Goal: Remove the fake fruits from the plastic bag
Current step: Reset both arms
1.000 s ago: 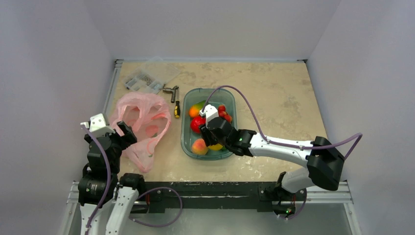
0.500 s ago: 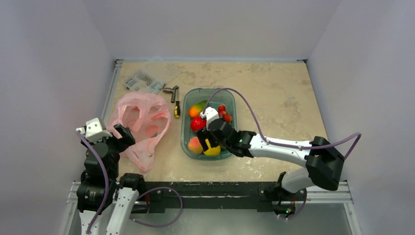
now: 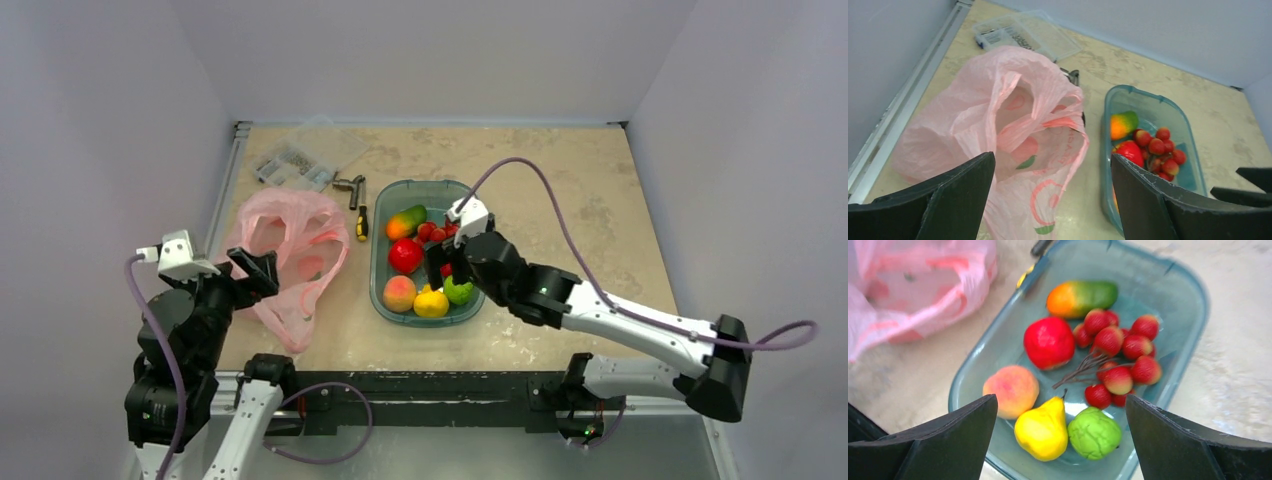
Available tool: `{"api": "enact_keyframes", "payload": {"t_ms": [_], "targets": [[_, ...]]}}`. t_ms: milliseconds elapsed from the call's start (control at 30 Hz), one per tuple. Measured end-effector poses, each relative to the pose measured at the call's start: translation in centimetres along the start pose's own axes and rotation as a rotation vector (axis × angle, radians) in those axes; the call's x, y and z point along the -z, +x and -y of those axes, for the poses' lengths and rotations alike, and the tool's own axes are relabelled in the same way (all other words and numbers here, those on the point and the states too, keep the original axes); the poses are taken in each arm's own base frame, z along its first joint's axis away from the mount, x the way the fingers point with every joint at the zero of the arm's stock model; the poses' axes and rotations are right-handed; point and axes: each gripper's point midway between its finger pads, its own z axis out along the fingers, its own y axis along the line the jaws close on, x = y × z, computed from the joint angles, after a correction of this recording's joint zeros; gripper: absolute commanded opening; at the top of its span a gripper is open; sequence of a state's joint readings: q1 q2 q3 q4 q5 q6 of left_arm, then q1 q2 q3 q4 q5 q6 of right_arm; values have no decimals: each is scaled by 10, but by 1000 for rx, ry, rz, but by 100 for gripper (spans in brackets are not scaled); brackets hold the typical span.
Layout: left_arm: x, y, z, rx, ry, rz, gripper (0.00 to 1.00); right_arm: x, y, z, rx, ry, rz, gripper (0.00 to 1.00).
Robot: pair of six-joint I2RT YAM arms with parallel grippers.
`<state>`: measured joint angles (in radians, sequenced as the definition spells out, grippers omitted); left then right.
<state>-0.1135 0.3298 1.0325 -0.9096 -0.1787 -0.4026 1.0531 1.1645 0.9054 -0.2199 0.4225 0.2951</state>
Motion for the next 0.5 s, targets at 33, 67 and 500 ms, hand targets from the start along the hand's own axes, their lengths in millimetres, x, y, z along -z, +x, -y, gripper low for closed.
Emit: {"api": "enact_keyframes", "payload": {"t_ms": [33,67,500], "targets": [[3,-5,6,7,25,-5,85,10,-14,5,-17,16,41,99],[6,-10,12,11,47,-11,86,20,-27,11,-33,33,81,99],[60,-62,42,102,180,64,85,143,-110,97,-200,246,424,99]]}}
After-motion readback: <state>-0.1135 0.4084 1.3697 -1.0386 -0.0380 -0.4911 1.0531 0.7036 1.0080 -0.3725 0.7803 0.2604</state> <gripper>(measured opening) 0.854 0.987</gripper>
